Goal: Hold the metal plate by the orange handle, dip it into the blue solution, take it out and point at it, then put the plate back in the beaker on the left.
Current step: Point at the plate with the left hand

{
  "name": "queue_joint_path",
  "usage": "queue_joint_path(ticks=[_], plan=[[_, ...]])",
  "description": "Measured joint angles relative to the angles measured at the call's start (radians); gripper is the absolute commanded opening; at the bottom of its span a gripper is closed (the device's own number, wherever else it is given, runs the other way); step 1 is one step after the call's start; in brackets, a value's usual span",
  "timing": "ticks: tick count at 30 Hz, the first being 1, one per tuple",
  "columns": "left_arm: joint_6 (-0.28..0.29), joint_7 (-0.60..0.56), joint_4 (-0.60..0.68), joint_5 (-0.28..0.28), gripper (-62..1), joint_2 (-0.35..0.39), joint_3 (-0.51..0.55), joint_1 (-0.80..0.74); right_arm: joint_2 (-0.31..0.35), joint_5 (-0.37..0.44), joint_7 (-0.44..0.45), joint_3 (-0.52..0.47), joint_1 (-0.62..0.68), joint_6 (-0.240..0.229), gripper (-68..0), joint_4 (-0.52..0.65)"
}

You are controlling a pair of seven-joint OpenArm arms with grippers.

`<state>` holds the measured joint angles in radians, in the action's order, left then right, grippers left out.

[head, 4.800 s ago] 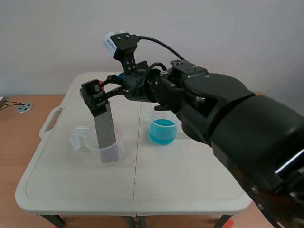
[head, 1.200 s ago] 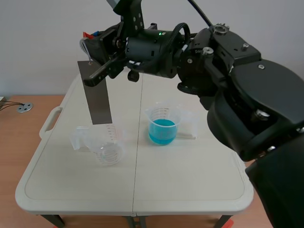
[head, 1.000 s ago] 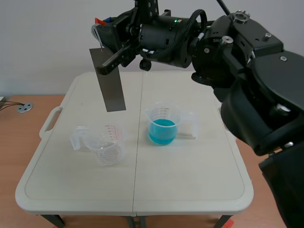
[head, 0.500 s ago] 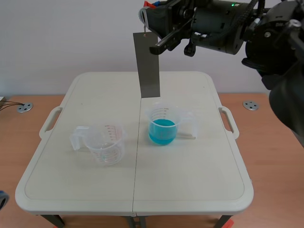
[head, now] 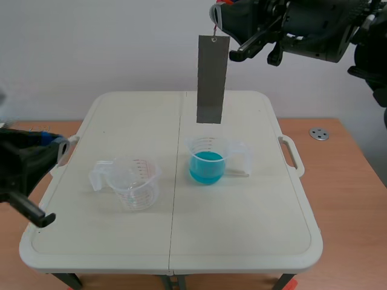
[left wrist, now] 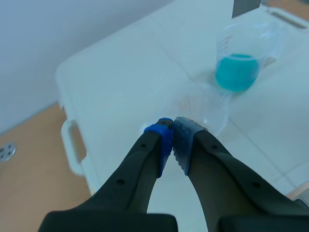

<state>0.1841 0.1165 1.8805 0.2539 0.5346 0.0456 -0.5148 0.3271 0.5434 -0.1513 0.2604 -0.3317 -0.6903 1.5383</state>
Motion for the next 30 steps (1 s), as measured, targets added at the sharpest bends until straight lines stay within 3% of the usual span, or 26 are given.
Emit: queue_joint_path(ticks=[6, 11, 18, 22, 30], plan=[[0.000, 0.093, -0.024, -0.019, -58.2, -0.003, -0.179, 0.247, 0.000, 0.000, -0.016, -0.017, 0.000, -0.021, -66.2, 0.000], [0.000, 0.137, -0.179, -0.047, -58.2, -0.052, -0.309, 0.414, 0.000, 0.000, -0.029, -0.017, 0.000, -0.022, -66.2, 0.000], [0.001, 0.135, -0.418, -0.109, -58.2, -0.179, -0.380, 0.570, 0.000, 0.000, -0.030, -0.017, 0.000, -0.025, -66.2, 0.000], [0.034, 0.134, -0.498, -0.123, -58.2, -0.226, -0.406, 0.636, 0.000, 0.000, -0.030, -0.017, 0.000, -0.025, -66.2, 0.000], [0.045, 0.134, -0.645, -0.152, -58.2, -0.303, -0.463, 0.743, 0.000, 0.000, -0.030, -0.017, 0.000, -0.025, -66.2, 0.000]])
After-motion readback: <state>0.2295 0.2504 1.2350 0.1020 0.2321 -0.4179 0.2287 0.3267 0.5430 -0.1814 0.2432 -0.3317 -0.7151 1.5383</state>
